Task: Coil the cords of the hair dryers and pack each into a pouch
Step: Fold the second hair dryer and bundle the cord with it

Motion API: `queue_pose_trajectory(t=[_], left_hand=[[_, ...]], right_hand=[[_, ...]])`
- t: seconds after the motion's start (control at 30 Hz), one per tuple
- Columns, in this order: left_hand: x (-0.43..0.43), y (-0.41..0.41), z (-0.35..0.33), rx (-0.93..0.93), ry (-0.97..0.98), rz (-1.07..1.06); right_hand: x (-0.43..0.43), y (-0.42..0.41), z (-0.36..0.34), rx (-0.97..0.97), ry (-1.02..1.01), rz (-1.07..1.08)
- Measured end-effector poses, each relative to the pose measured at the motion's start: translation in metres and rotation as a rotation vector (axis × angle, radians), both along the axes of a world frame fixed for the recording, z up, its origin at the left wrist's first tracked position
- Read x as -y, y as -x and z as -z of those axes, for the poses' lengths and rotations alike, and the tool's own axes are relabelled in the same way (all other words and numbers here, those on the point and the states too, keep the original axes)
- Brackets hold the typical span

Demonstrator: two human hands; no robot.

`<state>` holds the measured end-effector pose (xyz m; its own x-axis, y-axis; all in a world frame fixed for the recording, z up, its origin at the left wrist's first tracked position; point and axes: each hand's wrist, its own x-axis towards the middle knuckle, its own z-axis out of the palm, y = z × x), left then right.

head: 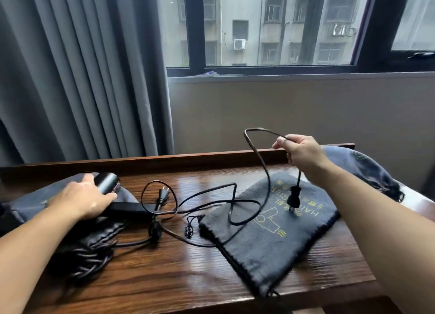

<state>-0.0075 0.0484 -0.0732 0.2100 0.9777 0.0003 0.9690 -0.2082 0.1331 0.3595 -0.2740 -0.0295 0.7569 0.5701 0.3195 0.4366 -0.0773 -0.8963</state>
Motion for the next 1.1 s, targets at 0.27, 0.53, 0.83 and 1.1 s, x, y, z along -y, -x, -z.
queue_pose_trajectory(t=[0.27, 0.53, 0.83, 1.1], left_hand=[[-0.015, 0.005, -0.002, 0.04, 0.123, 0.053], [0.015, 0.022, -0.034, 0.663, 0.277, 0.067], [0.08, -0.018, -0.075, 1.258, 0.259, 0.245], [0.117, -0.016, -0.078, 1.188, 0.074, 0.484]], right_hand=[[-0.013, 0.019, 0.035, 0.619, 0.911, -0.087], [-0.017, 0.024, 0.025, 0.646, 0.867, -0.05], [-0.053, 0.18, -0.036, 0.998, 0.192, -0.258], [-0.061, 0.142, -0.019, 1.185, 0.362, -0.232]])
